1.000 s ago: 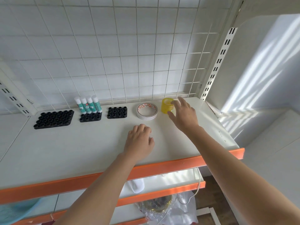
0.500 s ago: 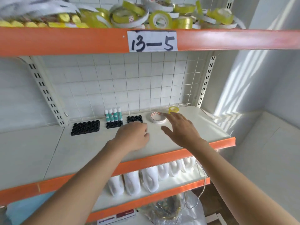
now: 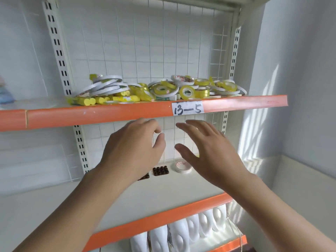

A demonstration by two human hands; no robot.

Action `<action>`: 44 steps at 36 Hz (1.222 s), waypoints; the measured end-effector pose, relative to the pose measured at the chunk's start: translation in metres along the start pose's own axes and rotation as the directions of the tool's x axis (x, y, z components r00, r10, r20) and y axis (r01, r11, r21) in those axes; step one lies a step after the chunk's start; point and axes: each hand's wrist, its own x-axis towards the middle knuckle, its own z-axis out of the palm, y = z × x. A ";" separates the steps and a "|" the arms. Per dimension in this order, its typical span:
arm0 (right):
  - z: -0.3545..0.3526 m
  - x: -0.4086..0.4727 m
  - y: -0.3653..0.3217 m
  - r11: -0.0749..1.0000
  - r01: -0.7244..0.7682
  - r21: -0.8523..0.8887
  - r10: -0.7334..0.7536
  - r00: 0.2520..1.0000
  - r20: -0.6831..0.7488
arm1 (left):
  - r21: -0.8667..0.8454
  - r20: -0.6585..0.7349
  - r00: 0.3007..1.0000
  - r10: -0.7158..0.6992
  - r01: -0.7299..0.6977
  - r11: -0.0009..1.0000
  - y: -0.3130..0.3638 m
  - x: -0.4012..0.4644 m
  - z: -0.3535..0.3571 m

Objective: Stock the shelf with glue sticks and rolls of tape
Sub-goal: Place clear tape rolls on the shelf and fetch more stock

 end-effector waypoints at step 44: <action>0.073 0.229 0.118 0.955 0.251 0.159 -0.264 0.963 0.063 | 0.247 0.118 0.990 -0.080 0.049 0.968 -0.038 0.214 0.062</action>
